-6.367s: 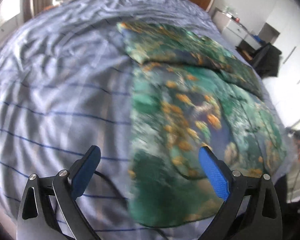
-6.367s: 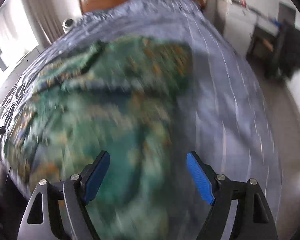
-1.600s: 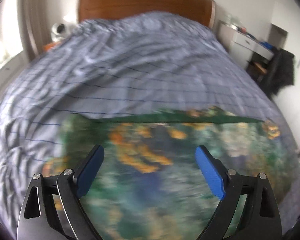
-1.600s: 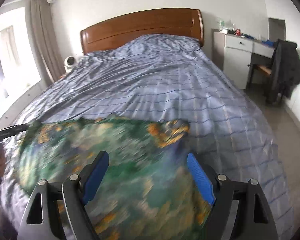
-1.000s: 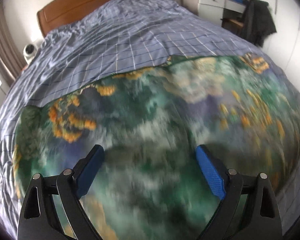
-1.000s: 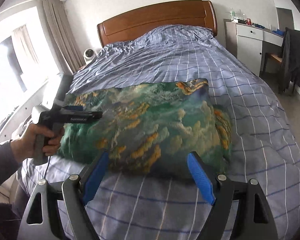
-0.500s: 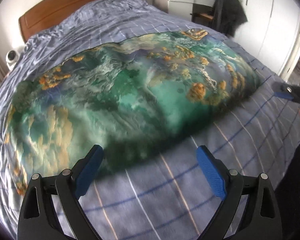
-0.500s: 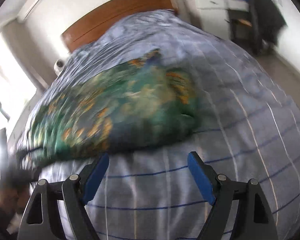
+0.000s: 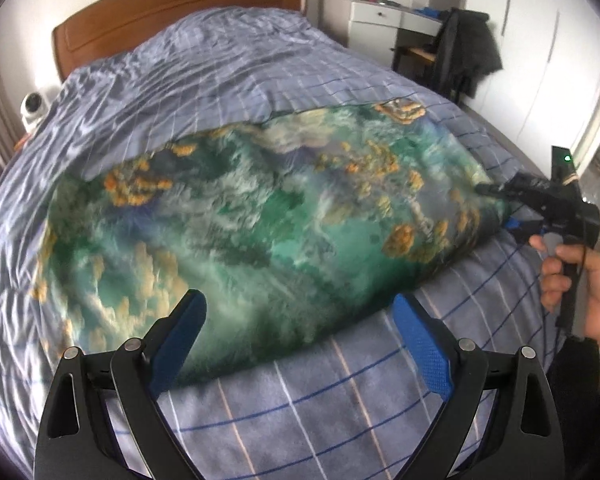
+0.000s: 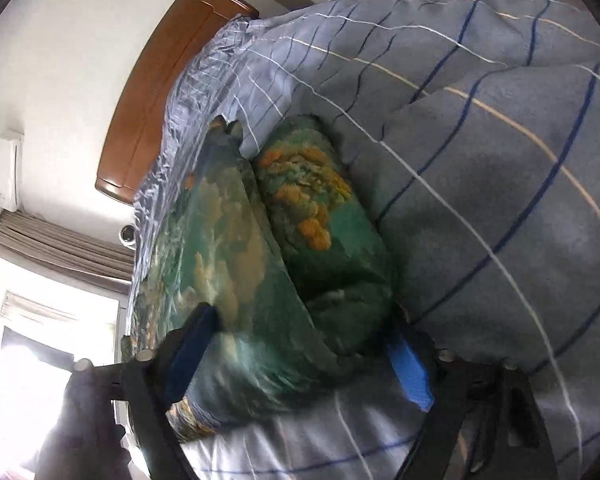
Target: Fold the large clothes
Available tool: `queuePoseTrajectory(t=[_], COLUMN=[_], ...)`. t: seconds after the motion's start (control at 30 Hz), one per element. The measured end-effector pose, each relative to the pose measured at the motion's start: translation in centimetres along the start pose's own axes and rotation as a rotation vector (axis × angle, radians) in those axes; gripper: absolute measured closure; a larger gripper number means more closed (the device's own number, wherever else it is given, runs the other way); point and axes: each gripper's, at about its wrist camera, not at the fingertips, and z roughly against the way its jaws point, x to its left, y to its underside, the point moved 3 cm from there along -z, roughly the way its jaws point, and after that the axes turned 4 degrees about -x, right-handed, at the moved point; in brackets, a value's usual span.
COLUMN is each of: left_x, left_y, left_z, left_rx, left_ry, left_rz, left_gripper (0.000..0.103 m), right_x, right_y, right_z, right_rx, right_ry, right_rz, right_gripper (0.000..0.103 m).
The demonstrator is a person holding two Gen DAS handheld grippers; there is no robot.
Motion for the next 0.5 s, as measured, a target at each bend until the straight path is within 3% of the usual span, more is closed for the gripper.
queuePoseTrajectory(t=[0.13,0.2,0.33,0.4,0.5], left_x=[-1.0,-1.3,-3.5,-4.9,-5.9], left_y=[-3.3,-5.5,-11.5,-14.0,-16.7], left_z=[0.5,0.9,1.1,0.7,0.3], left_rx=[-0.021,-0.027,0.015,0.081,0.158], left_ry=[0.034,0.084,0.294,0.415,0.489], left_rz=[-0.035,-0.028,-0.002,-0.011,-0.028], left_gripper=[0.008,0.008,0.008,0.008,0.008], right_x=[1.1,3.2,9.7,13.0,17.9], right_y=[0.3,0.7,2.2,3.5,6.2], right_z=[0.9,2.3,5.7,7.1,8.4], right_rx=[-0.041,-0.087,-0.208,-0.259,-0.31], right_ry=[0.014,0.031,0.046,0.037,0.021], right_rz=[0.08,0.191,0.468,0.592,0.799], right_gripper=[0.068,0.072,0.073,0.073,0.073])
